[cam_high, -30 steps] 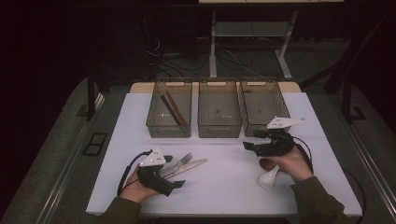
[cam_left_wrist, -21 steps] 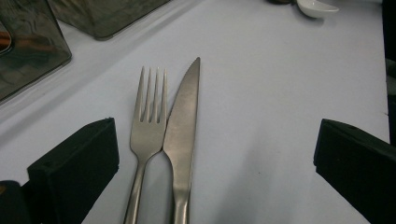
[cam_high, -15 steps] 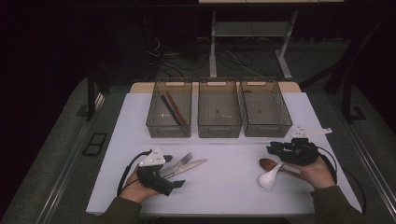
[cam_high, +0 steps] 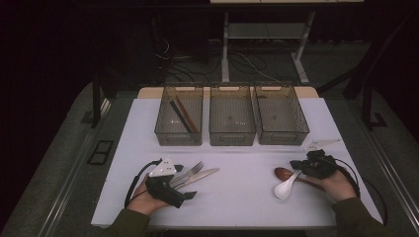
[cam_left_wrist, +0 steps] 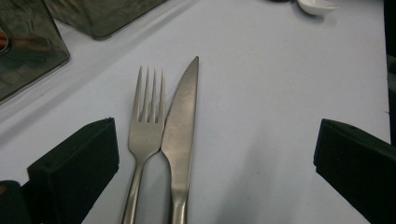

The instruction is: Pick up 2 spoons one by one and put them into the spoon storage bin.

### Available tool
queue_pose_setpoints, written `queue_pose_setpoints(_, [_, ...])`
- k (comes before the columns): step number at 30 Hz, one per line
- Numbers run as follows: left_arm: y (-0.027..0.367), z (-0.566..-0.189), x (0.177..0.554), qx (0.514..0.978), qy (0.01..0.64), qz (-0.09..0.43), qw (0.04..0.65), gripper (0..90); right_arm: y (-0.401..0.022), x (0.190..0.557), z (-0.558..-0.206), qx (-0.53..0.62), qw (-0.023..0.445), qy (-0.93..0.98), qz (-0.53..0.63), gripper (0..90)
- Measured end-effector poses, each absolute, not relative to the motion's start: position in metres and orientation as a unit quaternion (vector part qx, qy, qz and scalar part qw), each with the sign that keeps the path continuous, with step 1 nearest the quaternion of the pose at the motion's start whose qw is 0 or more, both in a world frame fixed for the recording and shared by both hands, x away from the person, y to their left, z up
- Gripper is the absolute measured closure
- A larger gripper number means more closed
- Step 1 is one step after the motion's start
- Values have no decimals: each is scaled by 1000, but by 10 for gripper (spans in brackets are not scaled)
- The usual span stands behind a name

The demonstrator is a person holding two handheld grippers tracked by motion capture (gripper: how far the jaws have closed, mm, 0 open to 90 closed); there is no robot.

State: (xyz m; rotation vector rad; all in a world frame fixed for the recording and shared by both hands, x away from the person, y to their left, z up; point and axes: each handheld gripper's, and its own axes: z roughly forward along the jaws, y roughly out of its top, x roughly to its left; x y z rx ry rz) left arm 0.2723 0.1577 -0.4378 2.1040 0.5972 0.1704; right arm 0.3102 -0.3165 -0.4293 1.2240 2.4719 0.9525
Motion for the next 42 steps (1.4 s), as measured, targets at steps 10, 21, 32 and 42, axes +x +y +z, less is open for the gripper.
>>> queue_pose_setpoints(10, [158,-439,274,854,244,67,455,0,-318,311,-438,419,119,850,297,898])
queue_pose_setpoints(21, [158,-438,272,854,241,69,455,0,-328,299,-435,426,127,846,295,898])
queue_pose_setpoints(32, [156,-439,272,856,240,67,453,0,-340,285,-433,433,128,840,301,898])
queue_pose_setpoints(42, [155,-439,272,858,237,65,451,0,-344,274,-431,431,128,840,303,898])
